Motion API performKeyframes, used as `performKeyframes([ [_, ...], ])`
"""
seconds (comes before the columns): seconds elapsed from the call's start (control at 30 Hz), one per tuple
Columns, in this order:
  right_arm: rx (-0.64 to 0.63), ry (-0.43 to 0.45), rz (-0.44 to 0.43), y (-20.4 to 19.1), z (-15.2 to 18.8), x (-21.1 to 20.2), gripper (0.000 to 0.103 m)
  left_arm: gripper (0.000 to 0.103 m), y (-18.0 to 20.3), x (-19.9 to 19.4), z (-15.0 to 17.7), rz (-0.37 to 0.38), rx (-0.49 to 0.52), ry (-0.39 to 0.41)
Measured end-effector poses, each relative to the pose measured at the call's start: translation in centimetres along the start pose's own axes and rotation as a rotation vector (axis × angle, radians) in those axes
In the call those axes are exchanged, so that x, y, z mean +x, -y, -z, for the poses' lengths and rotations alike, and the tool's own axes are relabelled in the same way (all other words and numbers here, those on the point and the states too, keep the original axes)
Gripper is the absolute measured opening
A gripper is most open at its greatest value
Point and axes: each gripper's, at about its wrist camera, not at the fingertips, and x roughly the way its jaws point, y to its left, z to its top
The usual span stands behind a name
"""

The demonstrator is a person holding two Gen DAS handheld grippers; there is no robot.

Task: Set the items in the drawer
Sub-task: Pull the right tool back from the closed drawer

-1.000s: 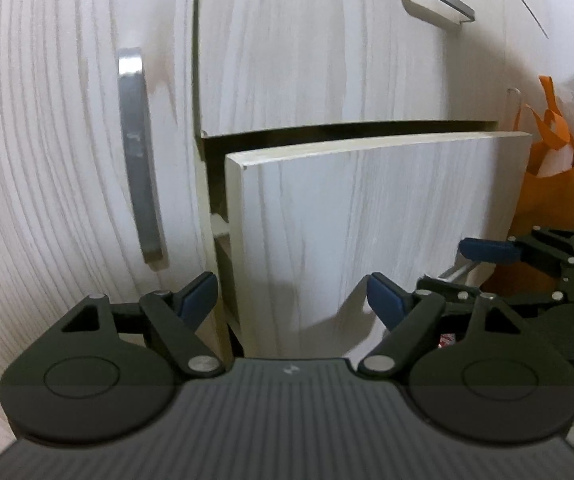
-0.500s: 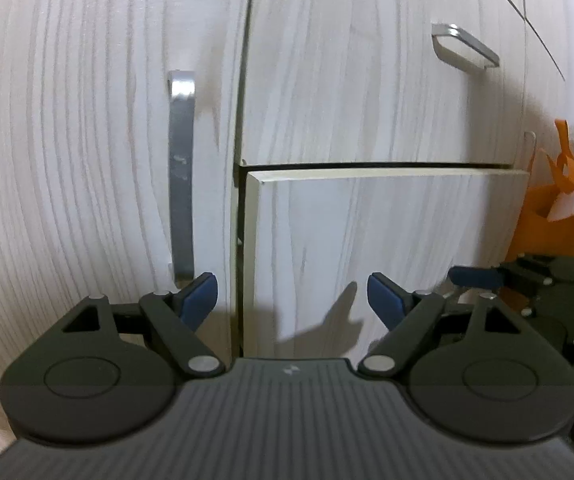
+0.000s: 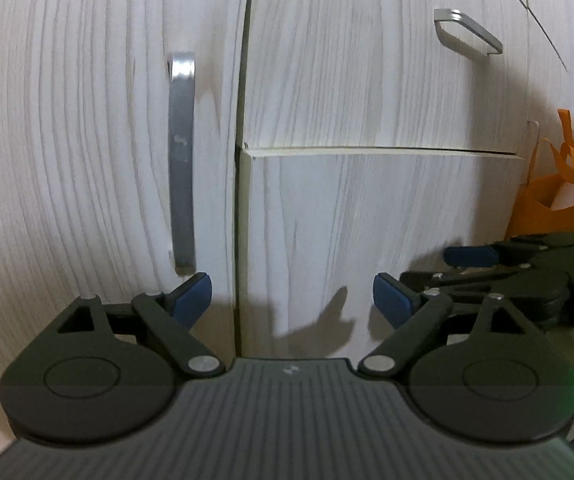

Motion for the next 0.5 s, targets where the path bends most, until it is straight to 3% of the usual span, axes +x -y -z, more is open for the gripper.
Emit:
performKeyframes([
  [0.3,-0.043,0.004,0.007,0.1,2.1,-2.2,0.061,0.090,0.2,-0.1,0.1,0.001,-0.009,-0.025],
  [0.5,-0.027,0.016,-0.013,0.7,3.5,-3.8,0.064,0.096,0.2,-0.6,0.2,0.011,-0.018,-0.043],
])
